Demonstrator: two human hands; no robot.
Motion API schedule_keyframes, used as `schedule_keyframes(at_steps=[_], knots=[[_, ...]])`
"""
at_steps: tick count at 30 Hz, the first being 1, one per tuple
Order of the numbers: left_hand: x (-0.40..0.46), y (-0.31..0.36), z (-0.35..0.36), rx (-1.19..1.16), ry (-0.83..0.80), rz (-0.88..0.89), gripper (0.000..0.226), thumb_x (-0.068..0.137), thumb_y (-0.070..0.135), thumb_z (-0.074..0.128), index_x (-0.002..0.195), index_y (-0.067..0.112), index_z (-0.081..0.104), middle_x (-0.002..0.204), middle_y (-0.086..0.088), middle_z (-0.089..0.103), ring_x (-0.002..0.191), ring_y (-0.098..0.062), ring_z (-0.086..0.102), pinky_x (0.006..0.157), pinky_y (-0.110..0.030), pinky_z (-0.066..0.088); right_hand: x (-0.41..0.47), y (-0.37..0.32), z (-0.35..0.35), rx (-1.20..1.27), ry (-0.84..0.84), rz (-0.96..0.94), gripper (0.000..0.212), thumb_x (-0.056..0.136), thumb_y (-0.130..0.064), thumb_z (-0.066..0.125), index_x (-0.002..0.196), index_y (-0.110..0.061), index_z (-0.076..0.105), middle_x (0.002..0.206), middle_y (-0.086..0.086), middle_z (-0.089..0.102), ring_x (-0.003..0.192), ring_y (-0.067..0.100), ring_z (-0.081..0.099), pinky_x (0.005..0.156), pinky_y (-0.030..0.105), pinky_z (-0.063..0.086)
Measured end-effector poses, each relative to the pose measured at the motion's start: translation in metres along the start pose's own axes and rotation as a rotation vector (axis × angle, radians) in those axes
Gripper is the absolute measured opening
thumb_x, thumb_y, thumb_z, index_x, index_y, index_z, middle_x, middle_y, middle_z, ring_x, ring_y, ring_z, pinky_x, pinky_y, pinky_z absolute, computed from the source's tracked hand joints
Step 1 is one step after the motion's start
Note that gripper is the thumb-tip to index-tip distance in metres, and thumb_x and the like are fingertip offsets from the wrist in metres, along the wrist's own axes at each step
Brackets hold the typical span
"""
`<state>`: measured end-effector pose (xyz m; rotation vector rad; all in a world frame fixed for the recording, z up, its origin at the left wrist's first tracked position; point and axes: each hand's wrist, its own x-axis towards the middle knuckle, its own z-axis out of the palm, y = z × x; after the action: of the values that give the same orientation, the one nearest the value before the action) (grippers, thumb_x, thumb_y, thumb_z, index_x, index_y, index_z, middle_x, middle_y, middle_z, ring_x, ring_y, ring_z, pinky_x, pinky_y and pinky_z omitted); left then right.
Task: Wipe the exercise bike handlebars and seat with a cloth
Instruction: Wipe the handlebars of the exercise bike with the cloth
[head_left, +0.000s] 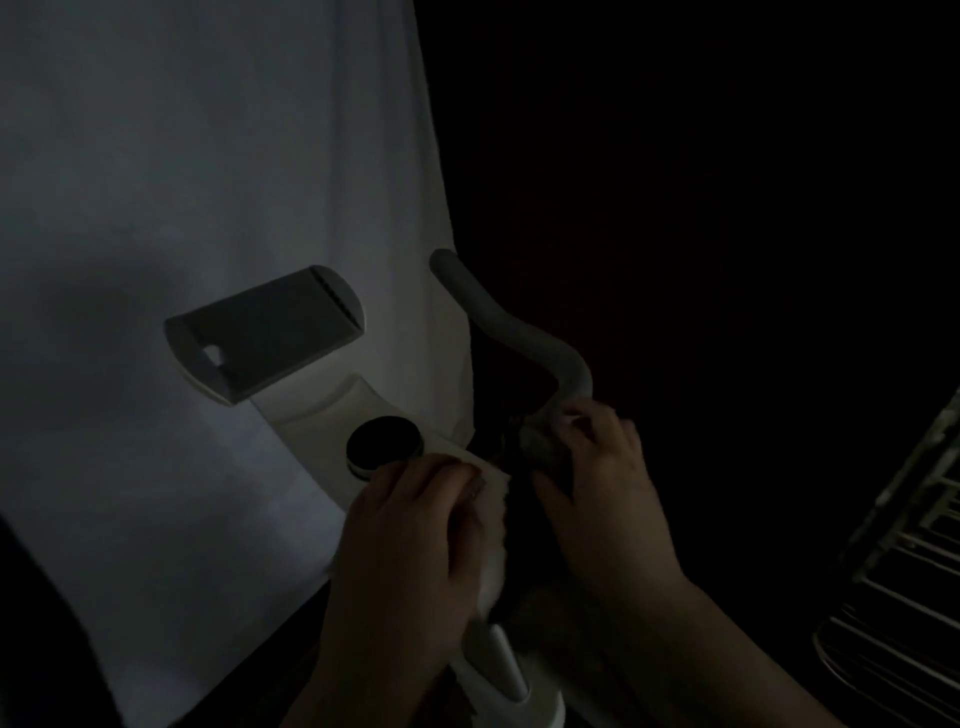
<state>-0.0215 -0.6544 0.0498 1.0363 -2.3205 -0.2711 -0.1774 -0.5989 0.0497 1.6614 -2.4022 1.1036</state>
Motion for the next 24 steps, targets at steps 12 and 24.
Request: schedule_keyframes(at_steps=[12,24], knots=[[0.001,0.008,0.006,-0.001,0.121,-0.069,0.038,0.081,0.038,0.043,0.103,0.024,0.071,0.109,0.009,0.066,0.106,-0.001,0.047,0.087,-0.020,0.040,0.014,0.017,0.011,0.394,-0.077,-0.142,0.031,0.083,-0.011,0.066,0.110,-0.026,0.064,0.114,-0.015,0.046,0.093,-0.021,0.044,0.079,-0.006,0.032],[0.007,-0.004,-0.012,-0.040,-0.054,0.125,0.034,0.088,0.038,0.045,0.104,0.029,0.072,0.109,0.015,0.067,0.102,0.000,0.055,0.088,-0.010,0.037,0.036,0.011,0.010,0.194,0.022,-0.030,0.030,0.083,-0.007,0.066,0.108,-0.022,0.067,0.108,-0.008,0.055,0.102,0.007,0.052,0.078,0.005,0.032]])
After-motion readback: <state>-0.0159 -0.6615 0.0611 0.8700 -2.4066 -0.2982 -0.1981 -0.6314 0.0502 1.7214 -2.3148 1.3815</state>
